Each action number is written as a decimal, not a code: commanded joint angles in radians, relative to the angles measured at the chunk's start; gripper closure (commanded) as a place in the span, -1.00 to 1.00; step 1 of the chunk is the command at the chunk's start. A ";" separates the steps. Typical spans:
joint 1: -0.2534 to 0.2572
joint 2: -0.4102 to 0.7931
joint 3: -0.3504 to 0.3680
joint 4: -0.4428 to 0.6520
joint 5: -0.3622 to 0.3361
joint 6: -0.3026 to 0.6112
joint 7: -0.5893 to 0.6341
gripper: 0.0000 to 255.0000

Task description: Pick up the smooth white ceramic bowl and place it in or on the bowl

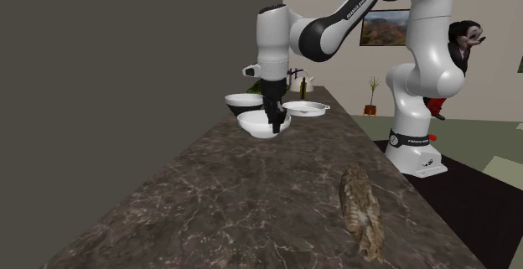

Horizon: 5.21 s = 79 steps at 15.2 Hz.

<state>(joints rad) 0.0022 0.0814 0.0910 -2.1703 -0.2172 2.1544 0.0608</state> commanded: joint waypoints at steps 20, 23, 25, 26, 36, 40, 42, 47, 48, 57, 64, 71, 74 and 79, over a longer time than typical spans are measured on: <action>0.001 -0.075 0.003 0.078 0.026 -0.150 -0.036 1.00; 0.002 -0.090 0.004 0.103 0.030 -0.188 -0.043 1.00; 0.002 -0.098 0.004 0.120 0.033 -0.214 -0.048 1.00; 0.002 -0.102 0.004 0.129 0.035 -0.226 -0.051 1.00; 0.004 -0.130 0.005 0.232 0.045 -0.355 -0.074 1.00; 0.004 -0.135 0.006 0.272 0.047 -0.400 -0.081 1.00; -0.019 -0.131 -0.019 0.282 0.041 -0.398 -0.127 1.00; -0.075 -0.105 -0.080 0.327 0.030 -0.395 -0.243 1.00; -0.086 -0.097 -0.091 0.339 0.028 -0.395 -0.266 1.00; -0.189 0.020 -0.188 0.508 0.031 -0.409 -0.472 1.00; -0.256 0.127 -0.235 0.634 0.051 -0.408 -0.588 1.00; -0.257 0.127 -0.235 0.542 0.048 -0.316 -0.573 1.00; -0.257 0.131 -0.235 0.507 0.046 -0.278 -0.566 1.00; -0.258 0.142 -0.235 0.454 0.044 -0.215 -0.556 1.00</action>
<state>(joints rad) -0.2555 0.2248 -0.1437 -1.7008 -0.1719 1.9236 -0.4975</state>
